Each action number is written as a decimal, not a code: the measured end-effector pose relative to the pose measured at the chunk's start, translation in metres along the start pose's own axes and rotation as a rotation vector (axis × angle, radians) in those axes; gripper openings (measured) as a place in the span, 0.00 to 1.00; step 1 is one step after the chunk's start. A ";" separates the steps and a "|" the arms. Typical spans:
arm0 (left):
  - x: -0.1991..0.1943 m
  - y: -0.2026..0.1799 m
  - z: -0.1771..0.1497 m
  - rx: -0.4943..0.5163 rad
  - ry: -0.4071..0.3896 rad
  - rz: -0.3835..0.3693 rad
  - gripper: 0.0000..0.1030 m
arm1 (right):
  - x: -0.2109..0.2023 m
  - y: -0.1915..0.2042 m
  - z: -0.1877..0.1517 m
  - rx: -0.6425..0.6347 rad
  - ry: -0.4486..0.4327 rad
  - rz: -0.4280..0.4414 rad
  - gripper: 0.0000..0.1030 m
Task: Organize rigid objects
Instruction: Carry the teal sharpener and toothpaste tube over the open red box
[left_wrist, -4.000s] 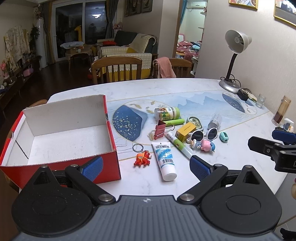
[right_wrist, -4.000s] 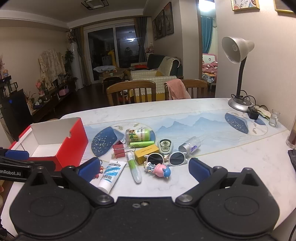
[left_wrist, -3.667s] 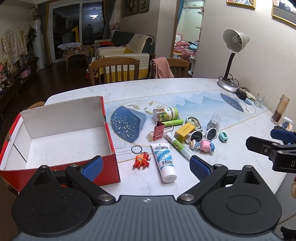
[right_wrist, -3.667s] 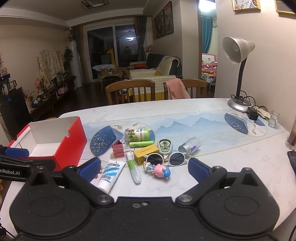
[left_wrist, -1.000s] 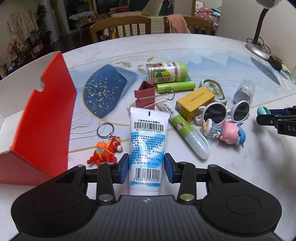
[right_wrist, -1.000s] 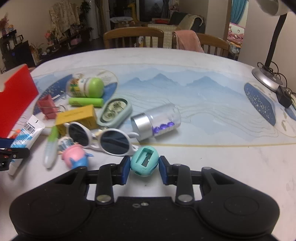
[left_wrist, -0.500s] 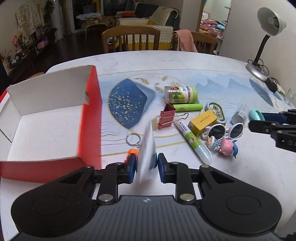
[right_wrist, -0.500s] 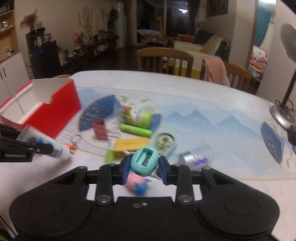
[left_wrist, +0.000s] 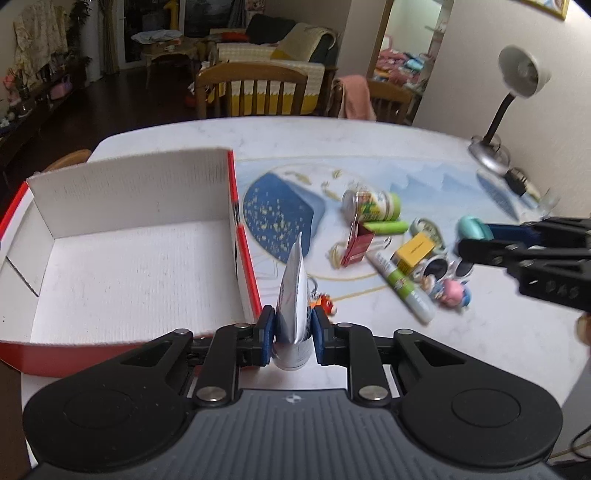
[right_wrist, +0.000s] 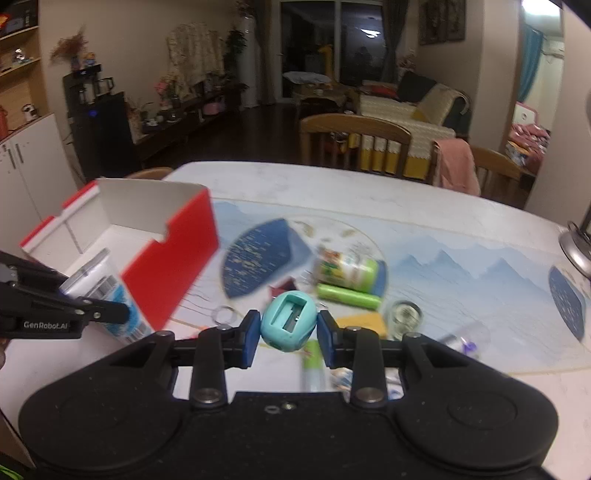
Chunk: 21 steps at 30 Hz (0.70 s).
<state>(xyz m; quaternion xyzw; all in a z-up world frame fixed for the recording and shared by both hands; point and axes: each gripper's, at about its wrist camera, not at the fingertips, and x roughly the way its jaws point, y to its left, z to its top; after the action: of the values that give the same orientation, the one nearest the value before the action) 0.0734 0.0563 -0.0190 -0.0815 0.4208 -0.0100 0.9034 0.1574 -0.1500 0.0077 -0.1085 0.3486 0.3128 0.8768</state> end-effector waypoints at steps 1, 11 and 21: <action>-0.007 0.003 0.004 -0.001 -0.011 -0.018 0.20 | 0.000 0.006 0.004 -0.007 -0.005 0.004 0.31; -0.053 0.059 0.053 -0.041 -0.133 -0.048 0.20 | 0.012 0.070 0.051 -0.094 -0.069 0.078 0.31; -0.020 0.151 0.063 -0.093 -0.054 0.062 0.20 | 0.074 0.156 0.071 -0.228 0.001 0.168 0.31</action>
<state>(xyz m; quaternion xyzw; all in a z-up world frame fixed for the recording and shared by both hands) 0.1005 0.2152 0.0128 -0.1107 0.3987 0.0399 0.9095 0.1401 0.0359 0.0134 -0.1781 0.3193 0.4226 0.8293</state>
